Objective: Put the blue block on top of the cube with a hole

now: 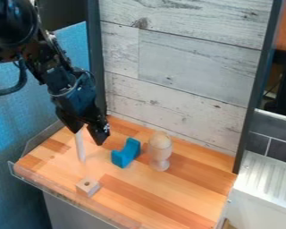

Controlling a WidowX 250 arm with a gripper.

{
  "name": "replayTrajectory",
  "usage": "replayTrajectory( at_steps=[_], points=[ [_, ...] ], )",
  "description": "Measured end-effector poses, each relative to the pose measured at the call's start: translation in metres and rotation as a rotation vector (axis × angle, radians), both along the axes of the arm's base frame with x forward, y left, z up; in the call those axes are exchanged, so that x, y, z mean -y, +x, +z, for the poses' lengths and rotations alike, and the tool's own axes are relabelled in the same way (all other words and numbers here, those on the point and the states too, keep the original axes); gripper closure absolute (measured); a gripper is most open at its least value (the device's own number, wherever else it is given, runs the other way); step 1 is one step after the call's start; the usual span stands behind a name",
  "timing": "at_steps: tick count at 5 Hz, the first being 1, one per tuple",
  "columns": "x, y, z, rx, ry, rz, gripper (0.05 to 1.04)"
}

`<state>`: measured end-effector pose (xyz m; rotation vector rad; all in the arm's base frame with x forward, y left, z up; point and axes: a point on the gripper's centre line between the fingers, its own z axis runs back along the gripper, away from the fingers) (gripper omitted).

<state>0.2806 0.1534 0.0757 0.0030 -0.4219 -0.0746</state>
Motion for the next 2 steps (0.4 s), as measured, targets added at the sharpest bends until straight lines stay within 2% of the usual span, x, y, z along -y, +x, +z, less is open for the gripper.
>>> replayTrajectory(
  at_steps=[1,2],
  points=[
    [0.001,-0.001,-0.010,-0.024,-0.015,0.004,0.082],
    [-0.001,0.004,-0.030,-0.066,0.001,0.024,0.082]
  ],
)
